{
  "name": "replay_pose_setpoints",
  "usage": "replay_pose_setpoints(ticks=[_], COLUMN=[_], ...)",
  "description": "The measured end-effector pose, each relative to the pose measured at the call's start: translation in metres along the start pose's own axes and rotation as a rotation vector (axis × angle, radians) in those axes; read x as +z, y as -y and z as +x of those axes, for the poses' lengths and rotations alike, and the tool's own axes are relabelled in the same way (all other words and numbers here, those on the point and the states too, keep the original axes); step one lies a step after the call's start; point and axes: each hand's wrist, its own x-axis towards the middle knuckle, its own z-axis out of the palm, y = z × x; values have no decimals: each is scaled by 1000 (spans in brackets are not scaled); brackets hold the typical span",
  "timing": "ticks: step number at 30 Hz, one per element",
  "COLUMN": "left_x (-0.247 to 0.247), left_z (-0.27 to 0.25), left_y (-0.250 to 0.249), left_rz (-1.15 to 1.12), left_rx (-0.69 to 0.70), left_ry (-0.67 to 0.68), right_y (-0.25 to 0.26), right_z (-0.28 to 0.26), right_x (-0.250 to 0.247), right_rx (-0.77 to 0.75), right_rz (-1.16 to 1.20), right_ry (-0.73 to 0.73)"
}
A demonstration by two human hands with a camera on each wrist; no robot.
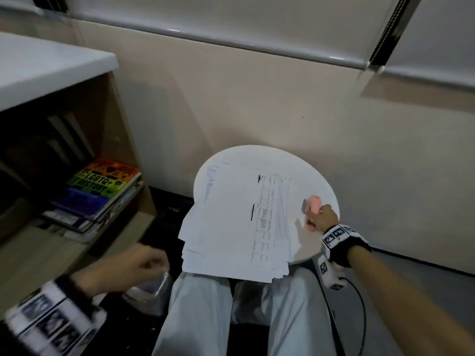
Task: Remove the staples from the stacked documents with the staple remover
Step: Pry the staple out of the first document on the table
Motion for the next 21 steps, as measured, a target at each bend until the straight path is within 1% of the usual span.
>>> replay_pose_setpoints(ticks=[1,2,3,4,5,6,8,11,14,16,18,19,21], left_x=[-17,-18,-21,-18,-13,-6,4,12,11,4,-3,-7,-8], left_z=[25,56,85,117,148,170,205,241,259,267,274,276,278], left_y=[-32,-36,-46,-49,-51,-55,-60,-64,-70,-71,-67,-66,-60], left_rz=[-26,-51,-57,-79,-119,-144,-142,-79,38,-18,-148,-213,-318], left_rx=[-1,42,47,15,-78,-154,-249,-383,-513,-567,-571,-551,-485], left_ry=[-86,-201,-281,-390,-439,-458,-472,-500,-460,-421,-379,-361,-376], right_y=[3,3,2,0,-2,-4,-9,-17,-23,-22,-23,-23,-23], right_z=[3,5,9,14,19,23,29,36,45,48,53,52,51], right_x=[2,4,9,13,15,17,23,26,24,19,15,13,13], right_rx=[33,60,81,99,112,119,126,111,133,180,229,244,251], right_rz=[41,73,82,93,96,108,122,101,98,130,166,178,223], right_ry=[-7,-13,-26,-43,-64,-82,-99,-64,-11,43,77,80,73])
